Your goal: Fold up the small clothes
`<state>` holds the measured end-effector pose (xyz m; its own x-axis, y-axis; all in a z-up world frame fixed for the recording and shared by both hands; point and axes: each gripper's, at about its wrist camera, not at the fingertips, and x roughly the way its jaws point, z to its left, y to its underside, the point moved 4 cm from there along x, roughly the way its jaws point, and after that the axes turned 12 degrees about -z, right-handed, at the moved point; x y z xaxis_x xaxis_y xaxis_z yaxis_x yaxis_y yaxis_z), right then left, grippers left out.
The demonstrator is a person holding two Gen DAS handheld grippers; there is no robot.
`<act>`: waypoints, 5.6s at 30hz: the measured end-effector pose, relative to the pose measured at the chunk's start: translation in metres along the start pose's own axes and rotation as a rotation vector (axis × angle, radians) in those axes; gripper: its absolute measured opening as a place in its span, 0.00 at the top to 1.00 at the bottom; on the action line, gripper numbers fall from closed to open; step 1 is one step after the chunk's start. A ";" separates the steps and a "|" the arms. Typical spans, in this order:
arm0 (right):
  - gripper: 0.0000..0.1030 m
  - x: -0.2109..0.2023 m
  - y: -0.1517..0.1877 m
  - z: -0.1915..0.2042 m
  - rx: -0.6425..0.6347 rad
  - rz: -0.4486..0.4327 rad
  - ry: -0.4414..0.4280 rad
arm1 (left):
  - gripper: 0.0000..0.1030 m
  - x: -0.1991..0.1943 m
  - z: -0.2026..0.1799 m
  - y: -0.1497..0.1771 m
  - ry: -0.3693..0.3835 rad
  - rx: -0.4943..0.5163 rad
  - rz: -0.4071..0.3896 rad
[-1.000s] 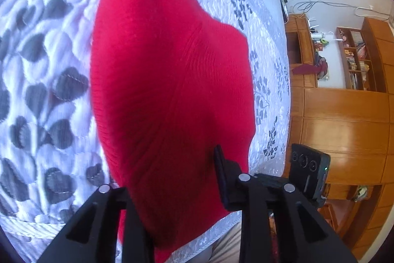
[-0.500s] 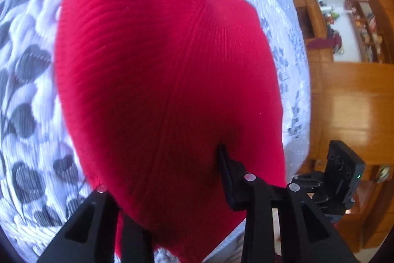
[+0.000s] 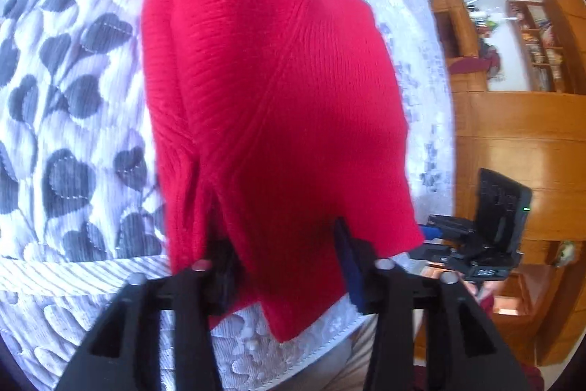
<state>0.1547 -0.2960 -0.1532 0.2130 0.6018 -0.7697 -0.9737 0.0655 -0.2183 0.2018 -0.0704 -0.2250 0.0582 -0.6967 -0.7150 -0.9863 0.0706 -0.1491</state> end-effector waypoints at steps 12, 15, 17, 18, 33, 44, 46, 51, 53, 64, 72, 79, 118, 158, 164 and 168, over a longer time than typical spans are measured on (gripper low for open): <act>0.50 -0.005 0.001 0.022 -0.096 -0.036 -0.050 | 0.93 -0.035 0.007 -0.033 -0.104 0.099 0.026; 0.50 0.005 -0.009 0.025 -0.099 -0.050 -0.032 | 0.91 -0.008 0.011 -0.018 -0.098 0.093 0.097; 0.50 0.021 -0.010 0.023 -0.091 -0.007 0.000 | 0.90 -0.008 0.013 -0.019 -0.070 0.066 0.085; 0.50 0.030 -0.007 0.022 -0.096 0.024 0.031 | 0.87 -0.013 0.015 -0.021 -0.053 0.051 0.078; 0.32 0.000 -0.067 0.002 -0.063 -0.071 0.072 | 0.51 -0.067 0.071 -0.129 -0.174 -0.069 -0.147; 0.32 0.035 -0.141 -0.029 0.010 -0.077 0.113 | 0.69 -0.039 0.033 -0.152 -0.076 -0.024 -0.144; 0.32 0.037 -0.147 -0.032 0.025 -0.079 0.110 | 0.69 -0.034 0.030 -0.153 -0.102 -0.028 -0.125; 0.32 0.045 -0.158 -0.037 0.035 -0.079 0.122 | 0.67 -0.037 0.031 -0.152 -0.119 -0.001 -0.141; 0.32 0.050 -0.162 -0.041 0.055 -0.080 0.119 | 0.84 -0.032 0.029 -0.154 -0.136 0.013 -0.141; 0.82 0.051 -0.172 -0.055 0.101 -0.131 0.105 | 0.94 -0.051 0.030 -0.170 -0.271 0.019 -0.340; 0.55 0.050 -0.161 -0.056 0.092 -0.142 0.152 | 0.61 -0.056 0.046 -0.151 -0.233 -0.039 -0.331; 0.38 0.029 -0.087 -0.023 0.000 -0.062 0.127 | 0.50 -0.071 0.029 -0.054 -0.263 0.011 -0.203; 0.30 -0.001 -0.059 -0.012 0.080 -0.117 0.085 | 0.27 -0.074 0.004 -0.042 -0.276 0.052 -0.219; 0.70 -0.028 -0.100 -0.057 0.145 -0.161 -0.022 | 0.64 0.035 -0.098 -0.097 -0.047 0.101 -0.121; 0.70 -0.090 -0.102 -0.098 0.146 -0.196 0.048 | 0.64 0.071 -0.155 -0.098 -0.024 0.146 -0.122; 0.70 -0.075 -0.116 -0.140 0.204 -0.165 0.070 | 0.62 0.112 -0.162 -0.109 -0.083 0.188 -0.120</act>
<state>0.2626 -0.4601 -0.1535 0.3679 0.5137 -0.7751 -0.9202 0.3208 -0.2242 0.2912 -0.2719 -0.1783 0.1937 -0.6479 -0.7367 -0.9260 0.1274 -0.3555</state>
